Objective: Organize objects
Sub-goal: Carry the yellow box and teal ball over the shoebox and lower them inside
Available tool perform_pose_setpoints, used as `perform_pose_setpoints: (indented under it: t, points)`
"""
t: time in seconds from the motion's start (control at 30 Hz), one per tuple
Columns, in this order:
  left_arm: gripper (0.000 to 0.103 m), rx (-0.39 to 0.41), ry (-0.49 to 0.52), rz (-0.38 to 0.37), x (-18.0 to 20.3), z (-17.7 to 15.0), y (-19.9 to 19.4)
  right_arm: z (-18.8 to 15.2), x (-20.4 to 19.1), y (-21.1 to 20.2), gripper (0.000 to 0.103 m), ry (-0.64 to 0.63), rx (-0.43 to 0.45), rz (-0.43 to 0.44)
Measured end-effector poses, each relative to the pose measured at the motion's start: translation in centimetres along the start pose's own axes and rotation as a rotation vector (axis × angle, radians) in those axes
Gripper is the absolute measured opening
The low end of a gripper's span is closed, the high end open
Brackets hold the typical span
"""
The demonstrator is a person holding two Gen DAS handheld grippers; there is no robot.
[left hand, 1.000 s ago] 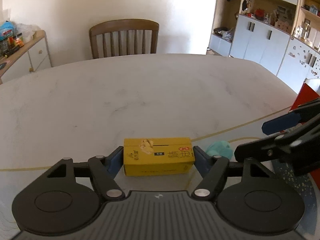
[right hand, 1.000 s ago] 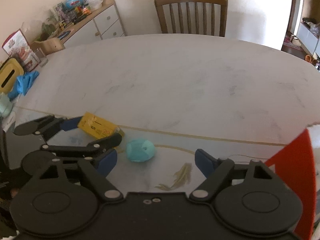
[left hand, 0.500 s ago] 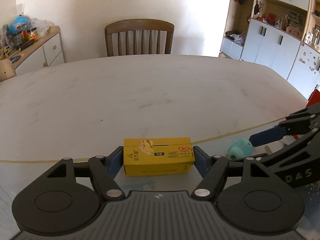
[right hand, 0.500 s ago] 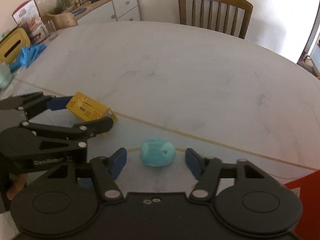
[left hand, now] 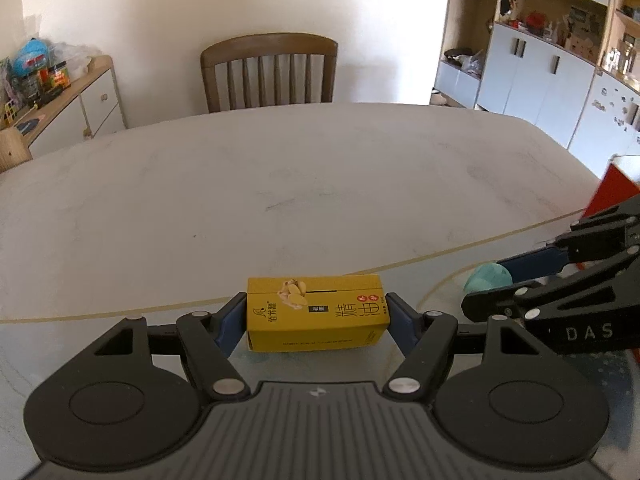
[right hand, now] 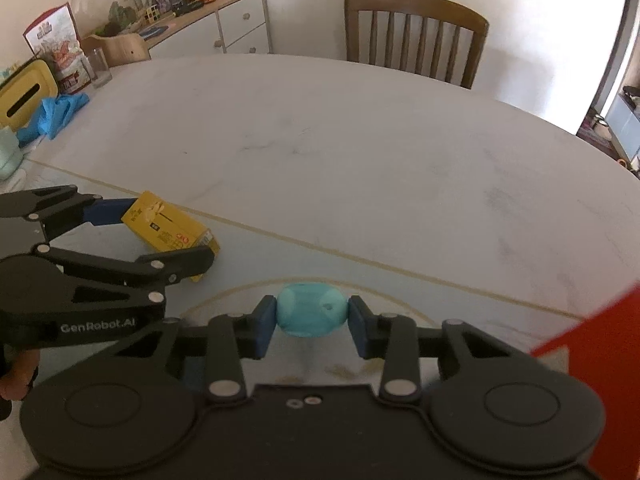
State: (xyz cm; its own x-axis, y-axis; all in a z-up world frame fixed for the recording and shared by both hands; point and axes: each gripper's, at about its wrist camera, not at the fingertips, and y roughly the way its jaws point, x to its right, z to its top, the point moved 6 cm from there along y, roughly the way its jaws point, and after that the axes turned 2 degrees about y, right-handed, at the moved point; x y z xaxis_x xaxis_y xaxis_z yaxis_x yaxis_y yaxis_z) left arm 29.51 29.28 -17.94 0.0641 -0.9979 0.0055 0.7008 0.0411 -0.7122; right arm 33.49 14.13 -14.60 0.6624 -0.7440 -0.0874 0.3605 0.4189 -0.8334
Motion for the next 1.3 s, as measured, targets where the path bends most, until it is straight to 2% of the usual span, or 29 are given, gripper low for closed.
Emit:
perform_pose_setpoints:
  t: [0.4, 0.8, 1.1, 1.3]
  points:
    - [0.072, 0.022, 0.026, -0.072, 5.3, 1.9, -6.8, -2.1, 0.2, -9.0, 0.037, 0.074, 0.081, 0.018]
    - [0.072, 0.026, 0.098, -0.087, 11.4, 2.6, -13.2, -5.2, 2.7, -17.0, 0.037, 0.13, 0.179, 0.021]
    - [0.072, 0.043, 0.132, -0.116, 16.9, 3.0, -15.6, -8.1, 5.9, -21.0, 0.037, 0.171, 0.228, -0.01]
    - [0.072, 0.049, 0.165, -0.139, 21.6, 3.1, -15.9, -9.8, 9.6, -23.4, 0.037, 0.208, 0.262, -0.021]
